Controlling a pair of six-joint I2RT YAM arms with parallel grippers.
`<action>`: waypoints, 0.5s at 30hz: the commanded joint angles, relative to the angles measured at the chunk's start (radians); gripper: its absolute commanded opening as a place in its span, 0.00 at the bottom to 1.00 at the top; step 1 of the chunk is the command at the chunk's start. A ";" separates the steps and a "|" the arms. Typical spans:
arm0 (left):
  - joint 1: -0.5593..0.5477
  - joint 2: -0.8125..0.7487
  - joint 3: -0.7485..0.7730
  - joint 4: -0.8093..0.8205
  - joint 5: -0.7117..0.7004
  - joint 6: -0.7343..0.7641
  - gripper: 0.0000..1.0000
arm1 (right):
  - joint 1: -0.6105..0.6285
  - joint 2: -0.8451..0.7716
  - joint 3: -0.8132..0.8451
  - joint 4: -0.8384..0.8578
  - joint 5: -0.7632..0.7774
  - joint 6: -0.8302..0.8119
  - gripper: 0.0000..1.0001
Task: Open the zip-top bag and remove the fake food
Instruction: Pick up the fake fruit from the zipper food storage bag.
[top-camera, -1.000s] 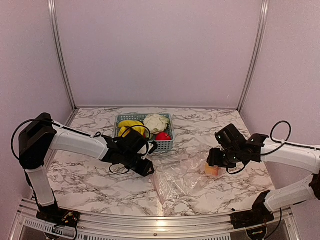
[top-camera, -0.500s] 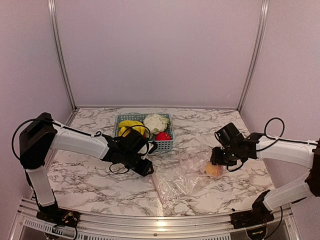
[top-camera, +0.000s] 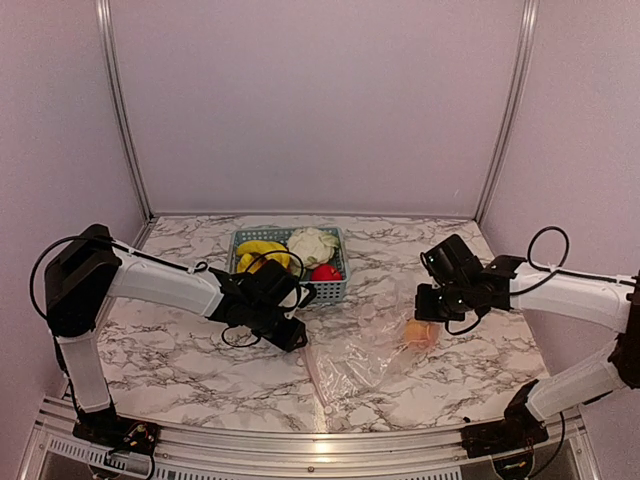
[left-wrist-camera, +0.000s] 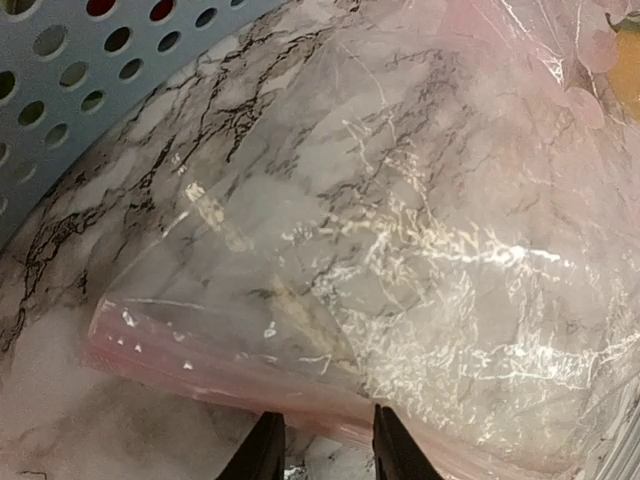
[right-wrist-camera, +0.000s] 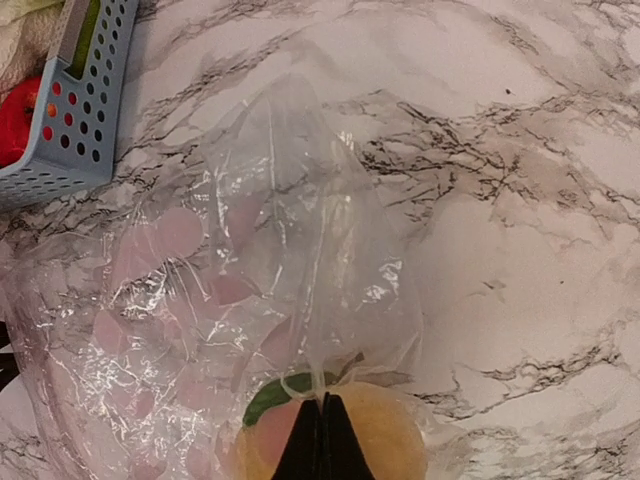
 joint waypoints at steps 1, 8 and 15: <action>0.005 0.027 0.036 -0.039 -0.052 0.013 0.31 | 0.040 -0.029 0.083 -0.048 0.029 0.028 0.00; 0.002 0.059 0.068 -0.075 -0.101 0.018 0.30 | 0.076 -0.037 0.123 -0.076 0.040 0.044 0.00; -0.003 0.099 0.099 -0.127 -0.205 0.021 0.28 | 0.081 -0.068 0.137 -0.084 0.049 0.049 0.00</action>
